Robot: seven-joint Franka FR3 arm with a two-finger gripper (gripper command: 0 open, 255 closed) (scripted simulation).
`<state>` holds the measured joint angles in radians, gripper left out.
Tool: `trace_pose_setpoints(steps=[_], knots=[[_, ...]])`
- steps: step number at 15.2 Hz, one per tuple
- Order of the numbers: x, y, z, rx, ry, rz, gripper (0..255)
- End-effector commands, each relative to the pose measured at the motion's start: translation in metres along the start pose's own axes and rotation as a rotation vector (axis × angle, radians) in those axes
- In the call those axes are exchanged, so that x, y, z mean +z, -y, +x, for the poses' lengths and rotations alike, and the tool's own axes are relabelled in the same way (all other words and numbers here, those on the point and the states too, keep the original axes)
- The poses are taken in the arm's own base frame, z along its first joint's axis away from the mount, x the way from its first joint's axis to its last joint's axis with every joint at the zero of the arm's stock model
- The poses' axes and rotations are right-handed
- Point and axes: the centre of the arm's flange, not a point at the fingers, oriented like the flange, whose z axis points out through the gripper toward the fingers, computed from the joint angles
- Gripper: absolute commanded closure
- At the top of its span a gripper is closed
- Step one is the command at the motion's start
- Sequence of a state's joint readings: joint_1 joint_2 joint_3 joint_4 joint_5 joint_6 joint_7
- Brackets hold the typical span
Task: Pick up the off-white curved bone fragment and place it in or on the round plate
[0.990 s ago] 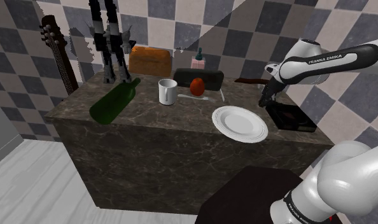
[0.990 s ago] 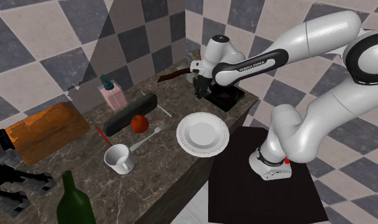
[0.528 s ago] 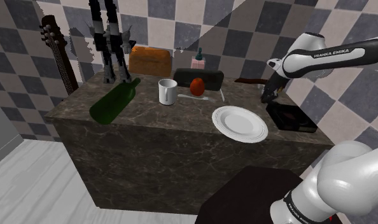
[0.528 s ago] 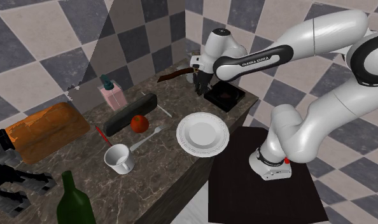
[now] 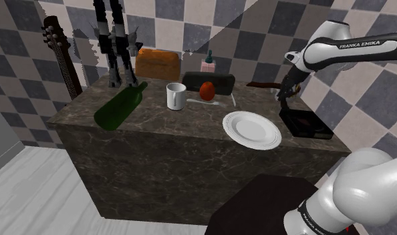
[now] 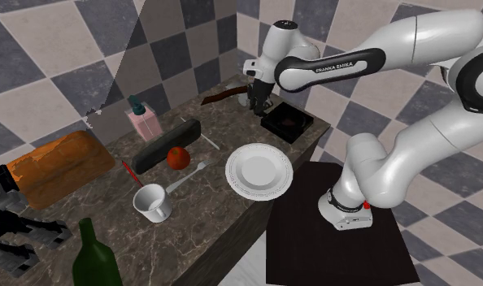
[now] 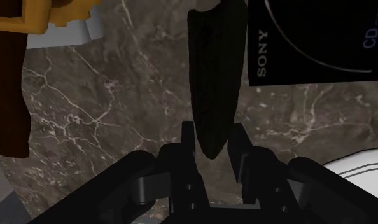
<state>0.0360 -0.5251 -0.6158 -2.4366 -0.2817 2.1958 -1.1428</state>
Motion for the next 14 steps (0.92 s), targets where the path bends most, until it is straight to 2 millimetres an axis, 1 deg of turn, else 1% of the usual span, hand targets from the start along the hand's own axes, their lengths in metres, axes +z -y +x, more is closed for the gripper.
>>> trace_pose_setpoints(steps=[1,3,4,14], knots=[[-0.009,-0.001,0.002,0.0,0.0,0.0,255],[-0.019,-0.003,0.003,0.0,0.0,0.0,255],[-0.02,-0.003,0.003,0.0,0.0,0.0,255],[-0.032,0.091,0.095,0.0,0.0,0.0,255]])
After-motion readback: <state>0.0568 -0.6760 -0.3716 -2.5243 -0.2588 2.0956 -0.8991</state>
